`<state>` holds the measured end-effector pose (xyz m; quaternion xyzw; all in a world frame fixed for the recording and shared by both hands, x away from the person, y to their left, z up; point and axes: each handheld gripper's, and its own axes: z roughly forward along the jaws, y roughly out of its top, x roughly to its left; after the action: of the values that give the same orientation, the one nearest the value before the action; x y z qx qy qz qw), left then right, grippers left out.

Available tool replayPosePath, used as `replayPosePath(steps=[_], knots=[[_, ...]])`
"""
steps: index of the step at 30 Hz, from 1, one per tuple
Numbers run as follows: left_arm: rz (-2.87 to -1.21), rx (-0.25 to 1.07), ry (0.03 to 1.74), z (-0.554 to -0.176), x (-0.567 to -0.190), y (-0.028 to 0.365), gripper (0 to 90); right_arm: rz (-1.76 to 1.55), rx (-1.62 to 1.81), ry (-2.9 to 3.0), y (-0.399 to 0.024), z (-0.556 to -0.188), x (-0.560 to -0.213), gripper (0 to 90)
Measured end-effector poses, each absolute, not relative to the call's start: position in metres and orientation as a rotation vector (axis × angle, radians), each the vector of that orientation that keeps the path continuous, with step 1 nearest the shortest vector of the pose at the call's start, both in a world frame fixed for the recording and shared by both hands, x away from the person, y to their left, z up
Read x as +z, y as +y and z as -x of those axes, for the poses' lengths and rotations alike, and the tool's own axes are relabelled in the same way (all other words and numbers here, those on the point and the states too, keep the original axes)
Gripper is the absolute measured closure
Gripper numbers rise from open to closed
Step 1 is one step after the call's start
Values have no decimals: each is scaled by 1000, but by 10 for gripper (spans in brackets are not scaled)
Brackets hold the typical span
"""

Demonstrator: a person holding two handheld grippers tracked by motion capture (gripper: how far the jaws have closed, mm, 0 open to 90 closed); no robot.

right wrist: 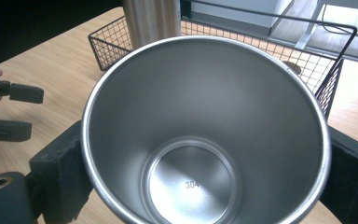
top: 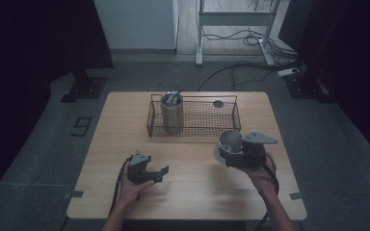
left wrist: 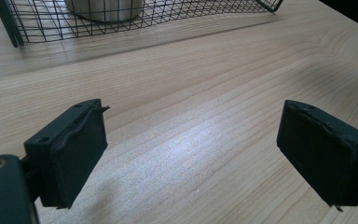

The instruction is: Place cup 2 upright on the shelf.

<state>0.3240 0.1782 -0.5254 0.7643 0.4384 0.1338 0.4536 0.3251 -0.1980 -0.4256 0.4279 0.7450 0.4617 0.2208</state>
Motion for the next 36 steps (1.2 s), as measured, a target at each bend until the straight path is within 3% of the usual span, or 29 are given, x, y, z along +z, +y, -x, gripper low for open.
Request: replayPosePath(steps=[36], knots=[[-1900, 323, 1081, -324, -528, 177, 83, -1211, 1283, 2019, -204, -364, -412, 69]])
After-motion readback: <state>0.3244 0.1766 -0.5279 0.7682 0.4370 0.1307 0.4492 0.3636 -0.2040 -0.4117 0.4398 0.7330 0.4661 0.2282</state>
